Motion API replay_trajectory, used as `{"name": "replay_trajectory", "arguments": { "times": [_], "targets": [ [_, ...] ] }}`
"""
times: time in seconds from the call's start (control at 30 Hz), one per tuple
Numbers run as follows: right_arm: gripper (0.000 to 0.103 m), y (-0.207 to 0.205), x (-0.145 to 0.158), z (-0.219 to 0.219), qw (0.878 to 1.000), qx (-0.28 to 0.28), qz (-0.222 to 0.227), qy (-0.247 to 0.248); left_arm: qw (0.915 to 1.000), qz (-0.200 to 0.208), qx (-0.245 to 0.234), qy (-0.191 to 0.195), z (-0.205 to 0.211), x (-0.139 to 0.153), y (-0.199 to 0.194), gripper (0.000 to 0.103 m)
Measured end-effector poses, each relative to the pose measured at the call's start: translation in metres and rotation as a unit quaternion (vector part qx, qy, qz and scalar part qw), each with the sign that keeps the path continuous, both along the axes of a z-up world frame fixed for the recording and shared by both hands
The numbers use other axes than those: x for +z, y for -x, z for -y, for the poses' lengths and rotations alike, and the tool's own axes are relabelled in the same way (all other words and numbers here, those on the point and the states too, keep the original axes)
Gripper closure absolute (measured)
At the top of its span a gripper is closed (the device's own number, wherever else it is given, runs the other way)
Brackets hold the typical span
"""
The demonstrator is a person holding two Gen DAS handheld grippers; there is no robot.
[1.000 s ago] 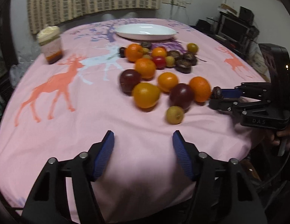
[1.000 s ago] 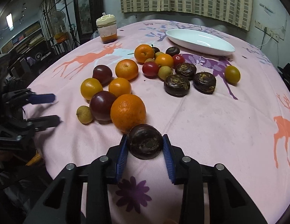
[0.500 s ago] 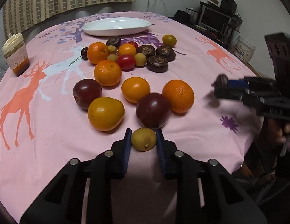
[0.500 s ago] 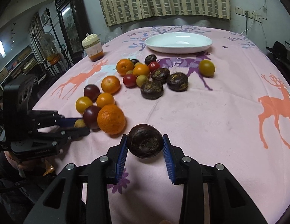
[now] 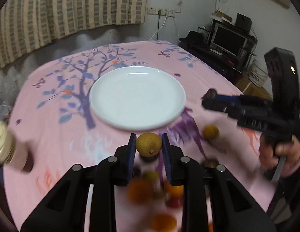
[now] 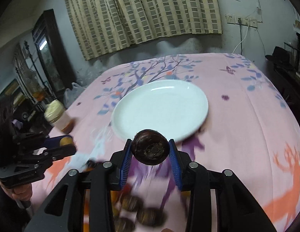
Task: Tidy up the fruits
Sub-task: 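Place a small yellow fruit with the left tool while the right places a brown fruit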
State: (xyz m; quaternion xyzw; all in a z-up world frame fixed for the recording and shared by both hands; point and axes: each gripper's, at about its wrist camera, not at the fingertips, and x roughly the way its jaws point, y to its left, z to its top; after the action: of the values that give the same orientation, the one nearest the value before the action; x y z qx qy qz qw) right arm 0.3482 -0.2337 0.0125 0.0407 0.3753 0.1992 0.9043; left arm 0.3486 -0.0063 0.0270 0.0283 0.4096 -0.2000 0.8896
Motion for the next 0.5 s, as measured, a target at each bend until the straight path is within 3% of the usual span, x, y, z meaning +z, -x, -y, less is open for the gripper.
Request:
{"name": "replay_trajectory", "arguments": {
  "times": [0.13,0.27,0.3,0.33,0.37,0.4,0.5],
  "targets": [
    [0.065,-0.066,-0.027,-0.012,0.998,-0.01,-0.055,0.008,0.9988,-0.033,0.033,-0.018,0.018,-0.028,-0.081,0.077],
    [0.064,-0.094,-0.049,-0.023,0.997,-0.014,-0.065,0.042,0.9968,-0.046,0.047,-0.045,0.027,-0.048,-0.116,0.077],
    [0.059,-0.097,-0.052,-0.025,0.997,-0.011,-0.066,0.046,0.9961,-0.047,0.053,-0.052,0.027,-0.051,-0.12,0.073],
    [0.051,-0.099,-0.054,-0.028,0.997,-0.003,-0.068,0.047,0.9948,-0.051,0.063,-0.061,0.026,-0.053,-0.122,0.054],
    [0.034,-0.098,-0.054,-0.028,0.996,-0.002,-0.07,0.048,0.9937,-0.048,0.076,-0.068,0.024,-0.051,-0.121,0.042],
    [0.032,-0.093,-0.051,-0.027,0.996,-0.006,-0.072,0.049,0.9928,-0.037,0.089,-0.071,0.021,-0.047,-0.116,0.03],
    [0.032,-0.059,-0.033,-0.023,0.998,0.011,-0.058,0.03,0.9939,0.007,0.09,-0.064,0.007,-0.023,-0.082,0.011]
  ]
}}
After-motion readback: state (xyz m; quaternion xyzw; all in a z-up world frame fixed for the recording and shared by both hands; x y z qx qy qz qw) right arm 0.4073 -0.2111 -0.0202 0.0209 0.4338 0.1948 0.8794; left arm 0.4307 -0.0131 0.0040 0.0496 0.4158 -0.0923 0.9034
